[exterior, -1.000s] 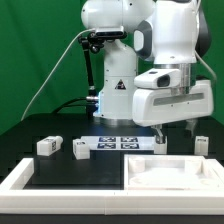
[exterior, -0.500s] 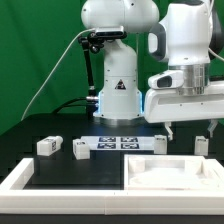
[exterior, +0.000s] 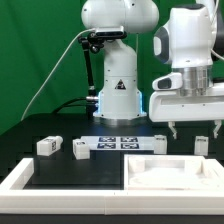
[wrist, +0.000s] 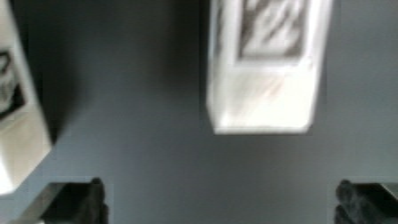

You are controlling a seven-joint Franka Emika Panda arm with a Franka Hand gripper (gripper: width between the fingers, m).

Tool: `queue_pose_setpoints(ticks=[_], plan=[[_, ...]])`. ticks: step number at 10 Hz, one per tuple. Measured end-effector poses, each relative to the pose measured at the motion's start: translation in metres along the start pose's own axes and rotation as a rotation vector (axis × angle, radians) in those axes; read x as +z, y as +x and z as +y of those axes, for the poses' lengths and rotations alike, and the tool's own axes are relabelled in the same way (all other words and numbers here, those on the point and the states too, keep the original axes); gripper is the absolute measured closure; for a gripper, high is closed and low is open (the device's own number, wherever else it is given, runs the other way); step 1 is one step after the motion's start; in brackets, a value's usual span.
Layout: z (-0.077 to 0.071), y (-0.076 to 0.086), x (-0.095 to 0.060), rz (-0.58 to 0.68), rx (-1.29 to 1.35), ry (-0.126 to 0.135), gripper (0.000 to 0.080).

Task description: Assemble one leg

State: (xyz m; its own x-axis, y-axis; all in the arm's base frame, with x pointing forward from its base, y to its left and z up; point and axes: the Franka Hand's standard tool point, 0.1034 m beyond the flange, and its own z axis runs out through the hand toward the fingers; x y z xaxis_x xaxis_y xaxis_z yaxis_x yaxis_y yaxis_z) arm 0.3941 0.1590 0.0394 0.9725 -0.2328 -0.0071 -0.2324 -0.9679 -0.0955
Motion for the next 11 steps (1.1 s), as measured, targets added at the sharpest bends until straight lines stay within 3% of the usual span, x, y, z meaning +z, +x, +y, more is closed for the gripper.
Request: queue_pose_setpoints(ticks=[2,3,5,7,11], plan=[[-0.002,-0.004,-0.003,0.006,-0.029,0.004,0.015],[0.005,-0.009,-0.001,-0.089,-0.06,-0.025,0.015],[0.008,-0.002,-0.004,-0.253,-0.058,-0.043,0.015],[0.007,-0.011,-0.004,-0.403,-0.049,-0.068,0.015],[-0.004,-0.01,-0.005,-0.69,-0.005,-0.065,0.015]])
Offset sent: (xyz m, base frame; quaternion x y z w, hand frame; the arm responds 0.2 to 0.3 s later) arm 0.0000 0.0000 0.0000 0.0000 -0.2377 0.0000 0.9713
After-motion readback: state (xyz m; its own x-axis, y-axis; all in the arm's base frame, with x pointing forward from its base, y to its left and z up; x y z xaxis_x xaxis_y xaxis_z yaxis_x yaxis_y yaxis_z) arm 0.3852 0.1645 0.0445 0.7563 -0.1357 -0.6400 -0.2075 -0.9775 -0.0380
